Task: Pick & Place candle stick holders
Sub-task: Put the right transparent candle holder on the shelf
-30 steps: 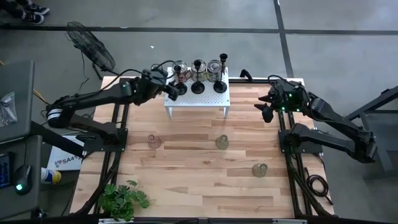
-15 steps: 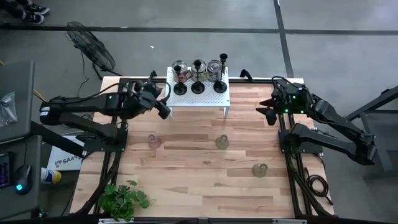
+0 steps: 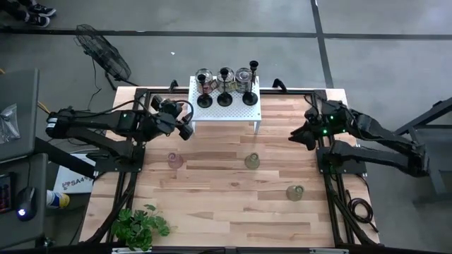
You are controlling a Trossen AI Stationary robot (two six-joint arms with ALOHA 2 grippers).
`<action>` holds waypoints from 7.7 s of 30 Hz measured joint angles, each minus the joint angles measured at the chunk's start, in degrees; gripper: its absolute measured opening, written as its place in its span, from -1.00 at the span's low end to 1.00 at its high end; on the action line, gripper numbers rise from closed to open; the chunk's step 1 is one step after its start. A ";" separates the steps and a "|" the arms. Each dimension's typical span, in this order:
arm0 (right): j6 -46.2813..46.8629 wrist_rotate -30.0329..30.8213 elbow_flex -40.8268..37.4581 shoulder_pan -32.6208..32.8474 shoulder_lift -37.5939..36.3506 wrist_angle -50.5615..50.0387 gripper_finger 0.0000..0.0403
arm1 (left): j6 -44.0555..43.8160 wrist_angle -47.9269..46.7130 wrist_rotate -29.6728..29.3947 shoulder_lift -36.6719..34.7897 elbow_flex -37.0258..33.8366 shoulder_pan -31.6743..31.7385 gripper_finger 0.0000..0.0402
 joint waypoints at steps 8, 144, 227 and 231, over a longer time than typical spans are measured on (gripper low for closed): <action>11.65 5.17 0.00 17.49 2.57 0.07 0.03 | 0.02 -1.02 0.02 0.00 0.00 0.00 0.05; 72.13 64.17 0.04 91.17 55.88 -0.38 0.68 | 2.29 -2.42 10.79 -0.83 0.00 -0.66 0.05; -2.26 45.03 2.69 29.99 25.40 24.16 -0.32 | -0.07 -2.97 11.38 -7.37 -0.02 -0.68 0.05; -4.78 42.04 2.69 24.78 25.43 26.92 -0.32 | -0.09 -2.82 11.38 -7.58 -0.02 -0.68 0.05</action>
